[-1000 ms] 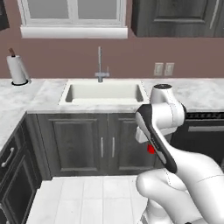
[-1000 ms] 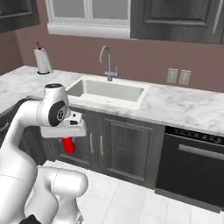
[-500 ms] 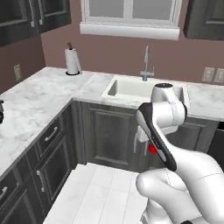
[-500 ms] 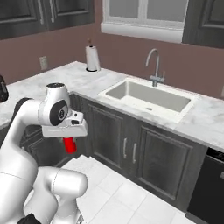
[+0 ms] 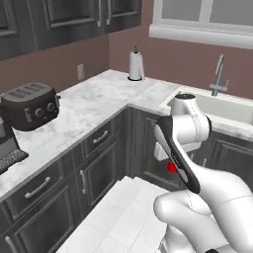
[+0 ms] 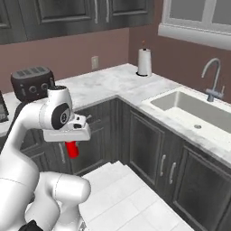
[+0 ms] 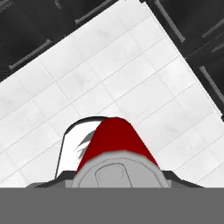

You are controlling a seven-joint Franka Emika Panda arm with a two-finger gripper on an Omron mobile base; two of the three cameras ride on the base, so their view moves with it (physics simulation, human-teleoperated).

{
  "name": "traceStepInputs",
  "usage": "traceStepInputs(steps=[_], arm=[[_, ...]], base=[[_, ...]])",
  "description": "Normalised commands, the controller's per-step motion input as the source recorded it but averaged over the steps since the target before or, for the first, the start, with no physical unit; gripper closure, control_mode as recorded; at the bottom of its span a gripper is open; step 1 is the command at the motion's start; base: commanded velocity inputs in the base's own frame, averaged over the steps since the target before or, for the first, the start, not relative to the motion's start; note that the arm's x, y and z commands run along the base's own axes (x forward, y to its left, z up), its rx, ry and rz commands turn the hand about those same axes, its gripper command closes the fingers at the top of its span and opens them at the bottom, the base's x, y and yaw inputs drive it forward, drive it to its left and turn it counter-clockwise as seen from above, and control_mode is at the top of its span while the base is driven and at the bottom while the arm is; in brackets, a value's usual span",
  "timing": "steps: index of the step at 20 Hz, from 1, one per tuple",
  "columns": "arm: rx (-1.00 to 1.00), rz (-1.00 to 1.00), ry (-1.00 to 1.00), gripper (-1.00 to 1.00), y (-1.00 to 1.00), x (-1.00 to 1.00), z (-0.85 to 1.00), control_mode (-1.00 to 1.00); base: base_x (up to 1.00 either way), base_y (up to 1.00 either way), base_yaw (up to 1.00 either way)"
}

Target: Four empty soda cans are scattered around the kitchen. Gather all the cans and cluster them next to the stove for recycling.

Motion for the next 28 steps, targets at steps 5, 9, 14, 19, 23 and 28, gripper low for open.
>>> traceStepInputs(steps=[5,9,14,19,23,28], arm=[[0.0,0.0,0.0,1.0,0.0,0.0,0.0,1.0],[0.0,0.0,0.0,1.0,0.0,0.0,0.0,1.0],[0.0,0.0,0.0,1.0,0.0,0.0,0.0,1.0],[0.0,0.0,0.0,1.0,0.0,0.0,0.0,1.0],[0.0,0.0,0.0,1.0,0.0,0.0,0.0,1.0],[0.0,0.0,0.0,1.0,0.0,0.0,0.0,1.0]], base=[[-0.15,0.28,0.5],[-0.15,0.32,0.5],[-0.16,0.39,0.48],[-0.12,0.52,0.42],[-0.04,0.59,0.39],[0.0,0.61,0.37]])
